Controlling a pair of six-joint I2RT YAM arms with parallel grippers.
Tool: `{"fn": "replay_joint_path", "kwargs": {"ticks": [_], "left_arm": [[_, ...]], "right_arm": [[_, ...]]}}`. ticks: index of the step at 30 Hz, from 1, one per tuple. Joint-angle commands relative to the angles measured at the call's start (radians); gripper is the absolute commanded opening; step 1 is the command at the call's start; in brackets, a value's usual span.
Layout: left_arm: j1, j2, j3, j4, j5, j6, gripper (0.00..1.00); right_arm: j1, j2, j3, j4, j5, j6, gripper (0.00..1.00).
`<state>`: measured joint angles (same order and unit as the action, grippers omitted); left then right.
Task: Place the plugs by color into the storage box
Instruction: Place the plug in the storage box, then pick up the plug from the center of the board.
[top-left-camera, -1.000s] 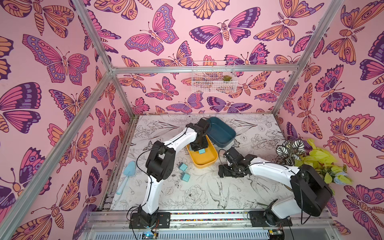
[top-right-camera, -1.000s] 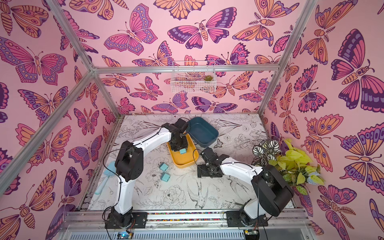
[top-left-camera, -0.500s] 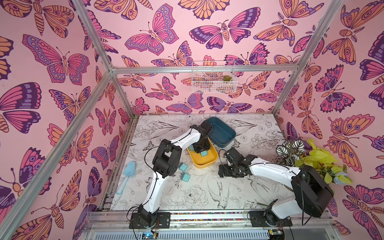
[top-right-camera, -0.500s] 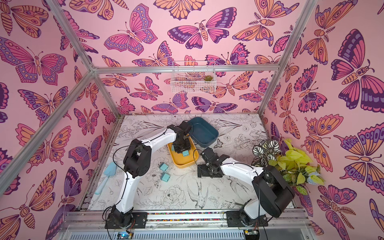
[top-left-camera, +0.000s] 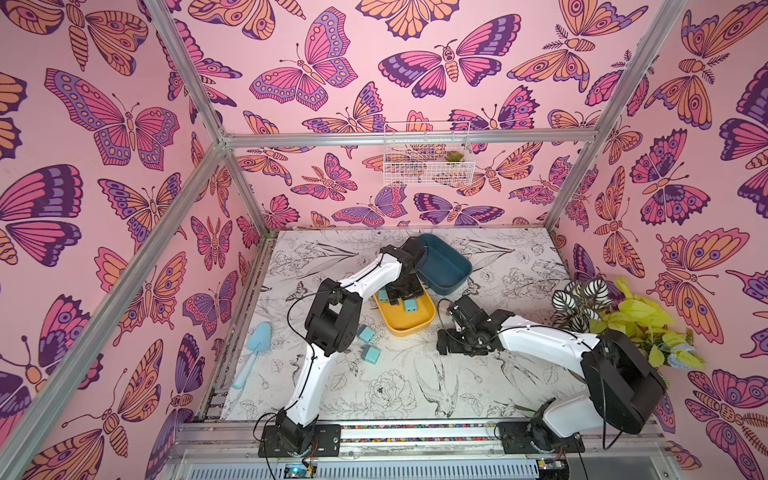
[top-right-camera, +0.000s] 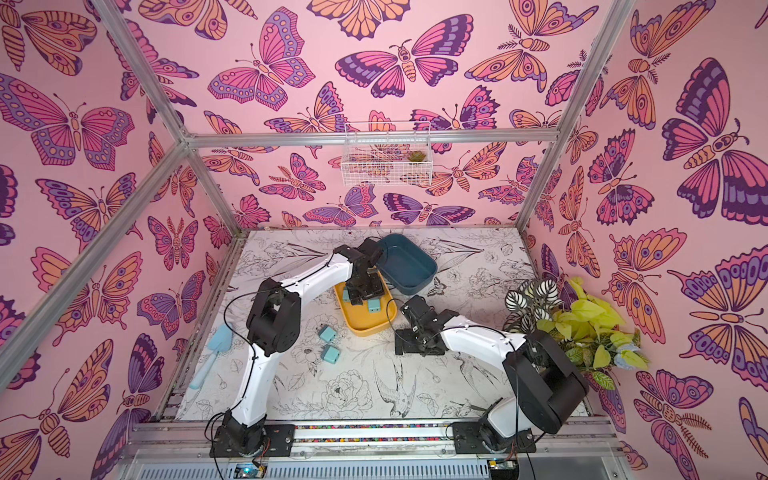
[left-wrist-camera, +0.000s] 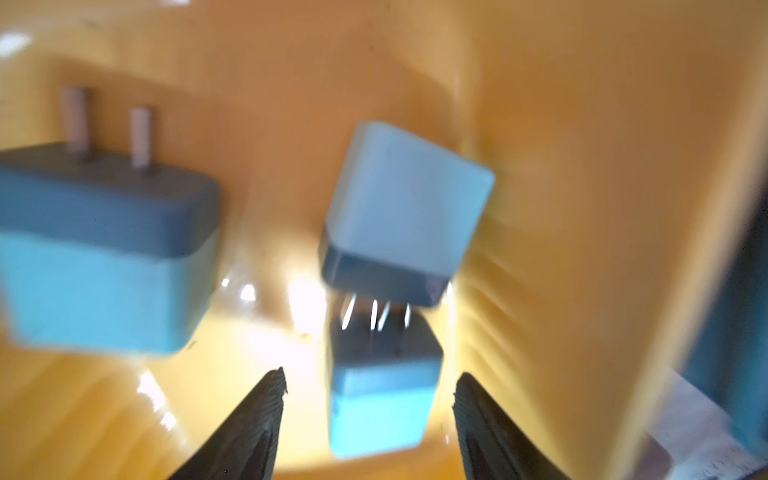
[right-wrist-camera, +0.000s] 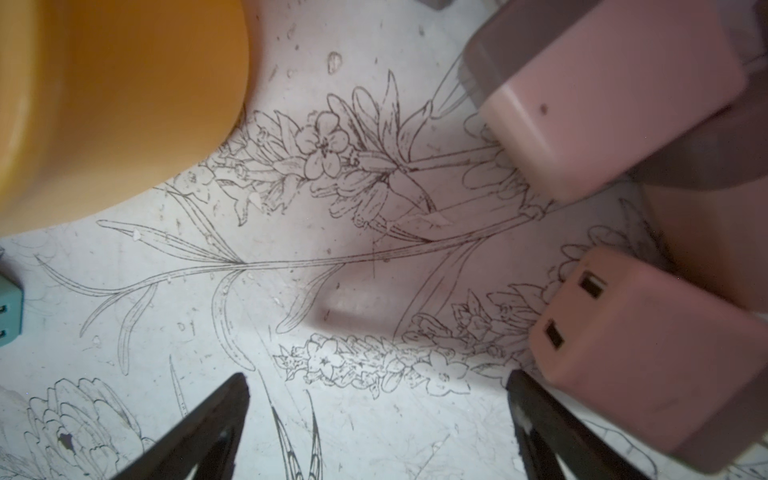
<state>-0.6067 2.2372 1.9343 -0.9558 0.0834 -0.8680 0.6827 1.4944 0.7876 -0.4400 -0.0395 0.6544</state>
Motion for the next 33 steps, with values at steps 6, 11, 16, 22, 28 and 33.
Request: {"fn": "replay_joint_path", "kwargs": {"ticks": [6,11,16,22,28,33], "left_arm": [[0.111,-0.293,-0.11,-0.15,-0.073,-0.073,0.66],[0.202,-0.44,-0.366,-0.113,-0.072,-0.178,0.63],[0.283,-0.491,-0.589,0.04,0.036,-0.229,0.62],[0.288,-0.438,-0.67,0.109,0.072,-0.244,0.59],[0.277,-0.421,-0.773,0.193,0.095,-0.286,0.57],[0.257,-0.399,-0.811,0.234,0.116,-0.298,0.56]], "right_arm": [[0.006,0.059,0.054,0.007,-0.018,-0.016,0.98],[0.007,0.07,0.067,0.009,-0.03,-0.025,0.98],[0.009,0.07,0.064,0.007,-0.025,-0.034,0.98],[0.008,0.068,0.047,-0.003,-0.019,-0.039,0.98],[0.007,0.065,0.035,-0.009,-0.011,-0.041,0.98],[0.007,0.066,0.038,-0.011,-0.002,-0.041,0.98]]}}
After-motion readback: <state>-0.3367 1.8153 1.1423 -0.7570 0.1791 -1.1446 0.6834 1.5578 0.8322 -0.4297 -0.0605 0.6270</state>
